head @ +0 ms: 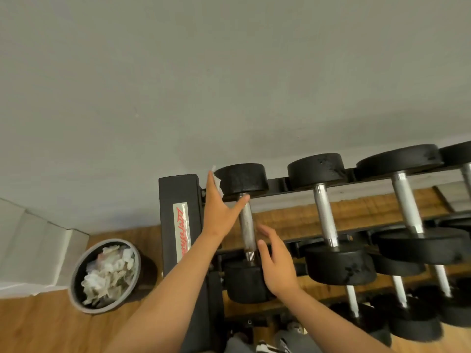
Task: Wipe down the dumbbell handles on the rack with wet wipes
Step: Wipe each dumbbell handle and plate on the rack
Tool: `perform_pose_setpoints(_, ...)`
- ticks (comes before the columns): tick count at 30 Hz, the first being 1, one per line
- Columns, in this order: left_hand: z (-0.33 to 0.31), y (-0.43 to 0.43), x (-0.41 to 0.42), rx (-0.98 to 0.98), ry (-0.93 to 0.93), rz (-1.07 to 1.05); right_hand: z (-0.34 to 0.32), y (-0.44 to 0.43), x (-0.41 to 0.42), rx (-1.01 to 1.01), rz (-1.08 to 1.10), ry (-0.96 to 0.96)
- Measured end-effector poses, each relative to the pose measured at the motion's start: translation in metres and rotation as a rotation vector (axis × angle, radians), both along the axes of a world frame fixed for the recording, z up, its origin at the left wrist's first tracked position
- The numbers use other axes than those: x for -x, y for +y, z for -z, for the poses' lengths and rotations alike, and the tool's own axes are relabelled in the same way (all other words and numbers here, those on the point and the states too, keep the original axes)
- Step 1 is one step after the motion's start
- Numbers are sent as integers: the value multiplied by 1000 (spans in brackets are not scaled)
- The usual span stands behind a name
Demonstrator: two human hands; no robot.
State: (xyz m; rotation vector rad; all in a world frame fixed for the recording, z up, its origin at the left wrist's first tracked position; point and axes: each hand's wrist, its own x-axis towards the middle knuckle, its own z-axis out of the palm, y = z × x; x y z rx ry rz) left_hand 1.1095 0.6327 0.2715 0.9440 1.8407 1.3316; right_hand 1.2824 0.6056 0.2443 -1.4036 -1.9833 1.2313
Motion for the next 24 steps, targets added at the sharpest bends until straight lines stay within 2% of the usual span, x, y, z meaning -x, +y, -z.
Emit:
perform_pose_setpoints(12, 6, 7, 23, 47, -128, 56, -2, 1, -2, 29, 0, 12)
perform_pose_setpoints(16, 2, -6, 8, 62, -82, 61, -2, 0, -1, 33, 3, 13)
perform_pose_setpoints(19, -5, -15, -8, -16, 127, 96, -1, 0, -1, 33, 7, 19)
perform_pose_setpoints(21, -8, -14, -11, -68, 391, 160, 0, 0, -1, 30, 5, 27)
perform_pose_setpoints(24, -17, 0, -12, 27, 847, 261, -2, -1, -1, 21, 4, 33)
